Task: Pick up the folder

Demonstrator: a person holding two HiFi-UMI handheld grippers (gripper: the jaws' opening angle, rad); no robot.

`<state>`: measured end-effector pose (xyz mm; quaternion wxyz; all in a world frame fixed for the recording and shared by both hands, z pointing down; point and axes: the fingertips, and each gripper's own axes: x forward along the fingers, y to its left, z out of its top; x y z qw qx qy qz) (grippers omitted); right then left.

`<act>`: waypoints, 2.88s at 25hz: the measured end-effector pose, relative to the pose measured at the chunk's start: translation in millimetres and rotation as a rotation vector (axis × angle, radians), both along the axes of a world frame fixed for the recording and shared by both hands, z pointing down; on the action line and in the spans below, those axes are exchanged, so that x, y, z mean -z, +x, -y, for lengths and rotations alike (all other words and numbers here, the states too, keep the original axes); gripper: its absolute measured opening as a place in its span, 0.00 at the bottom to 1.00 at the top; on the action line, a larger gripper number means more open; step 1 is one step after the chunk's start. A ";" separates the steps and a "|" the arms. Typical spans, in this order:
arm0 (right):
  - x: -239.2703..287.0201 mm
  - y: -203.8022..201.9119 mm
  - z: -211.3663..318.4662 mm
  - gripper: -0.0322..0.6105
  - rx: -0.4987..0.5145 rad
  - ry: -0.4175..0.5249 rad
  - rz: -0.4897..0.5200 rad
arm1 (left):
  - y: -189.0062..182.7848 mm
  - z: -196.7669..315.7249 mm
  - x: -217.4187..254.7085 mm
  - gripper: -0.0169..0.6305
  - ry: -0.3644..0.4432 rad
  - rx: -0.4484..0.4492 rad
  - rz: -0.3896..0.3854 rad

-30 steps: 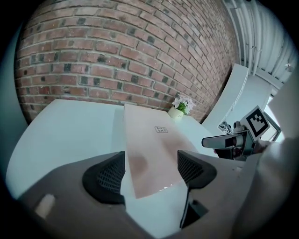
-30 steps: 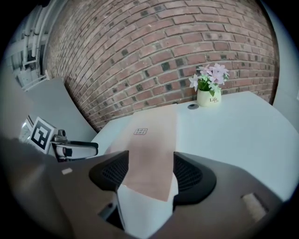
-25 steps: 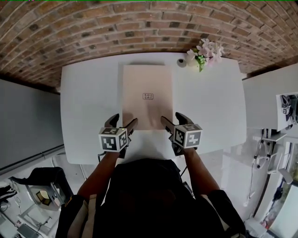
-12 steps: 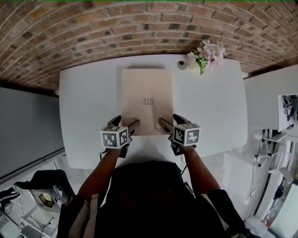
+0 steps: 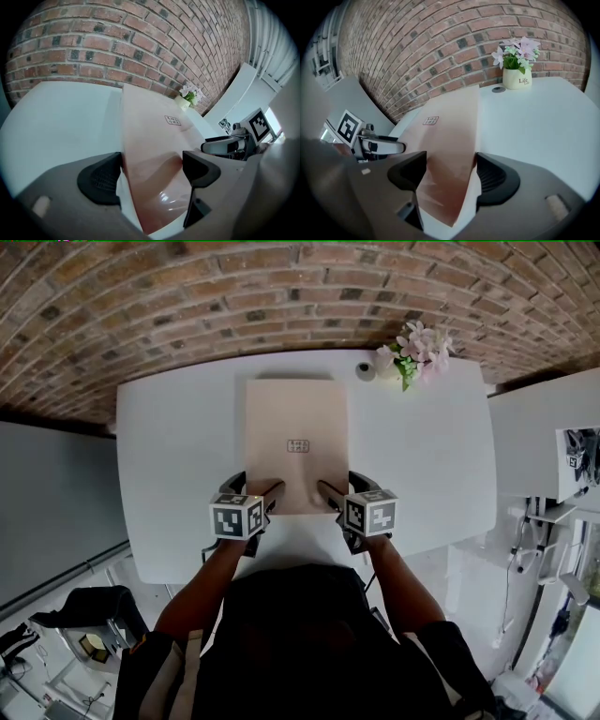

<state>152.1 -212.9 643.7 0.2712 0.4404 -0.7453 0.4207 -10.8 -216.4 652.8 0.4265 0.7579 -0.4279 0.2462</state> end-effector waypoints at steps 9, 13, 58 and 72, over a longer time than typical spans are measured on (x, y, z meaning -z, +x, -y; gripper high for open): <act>18.1 -3.7 -11.8 0.56 -0.052 0.039 -0.036 | -2.0 -5.0 16.8 0.67 0.053 -0.013 -0.018; 39.1 -7.5 -16.7 0.56 -0.054 0.095 -0.057 | -5.7 -9.5 34.6 0.67 0.097 -0.009 -0.038; 239.6 75.5 -211.7 0.56 -0.382 0.557 -0.095 | 86.6 -156.6 236.8 0.67 0.570 -0.218 -0.193; 241.6 153.9 -291.3 0.54 -0.431 0.603 -0.111 | 165.8 -230.7 235.5 0.67 0.593 -0.254 -0.217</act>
